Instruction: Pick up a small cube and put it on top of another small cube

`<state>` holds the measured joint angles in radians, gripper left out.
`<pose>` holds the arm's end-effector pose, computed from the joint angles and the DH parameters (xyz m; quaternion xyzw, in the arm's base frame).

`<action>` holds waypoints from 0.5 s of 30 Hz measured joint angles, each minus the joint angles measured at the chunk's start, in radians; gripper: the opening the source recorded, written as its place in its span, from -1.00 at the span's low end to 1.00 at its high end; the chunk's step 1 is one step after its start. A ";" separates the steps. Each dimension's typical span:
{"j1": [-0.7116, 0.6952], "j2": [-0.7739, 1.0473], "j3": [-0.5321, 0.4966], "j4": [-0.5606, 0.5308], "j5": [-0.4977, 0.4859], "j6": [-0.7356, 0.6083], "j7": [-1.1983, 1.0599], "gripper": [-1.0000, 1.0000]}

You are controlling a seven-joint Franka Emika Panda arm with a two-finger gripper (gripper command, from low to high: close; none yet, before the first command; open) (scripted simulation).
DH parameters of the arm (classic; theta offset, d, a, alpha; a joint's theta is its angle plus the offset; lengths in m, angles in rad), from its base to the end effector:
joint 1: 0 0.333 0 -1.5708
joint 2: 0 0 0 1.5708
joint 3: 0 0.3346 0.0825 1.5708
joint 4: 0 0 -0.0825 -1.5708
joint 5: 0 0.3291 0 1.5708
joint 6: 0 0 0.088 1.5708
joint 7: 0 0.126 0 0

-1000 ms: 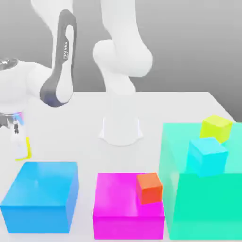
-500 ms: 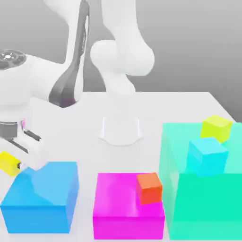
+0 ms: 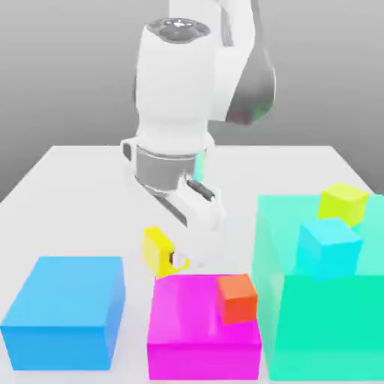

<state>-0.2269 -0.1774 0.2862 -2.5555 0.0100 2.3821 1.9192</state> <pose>0.3974 0.0239 0.3677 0.5931 -0.8049 0.0171 0.0130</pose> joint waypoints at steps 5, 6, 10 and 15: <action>0.036 0.007 0.063 -0.033 0.069 0.045 0.183 -1.00; 0.035 0.033 0.067 -0.042 0.059 0.078 0.198 -1.00; 0.031 0.111 0.074 -0.064 0.029 0.177 0.228 1.00; 0.031 0.121 0.075 -0.067 0.025 0.188 0.231 1.00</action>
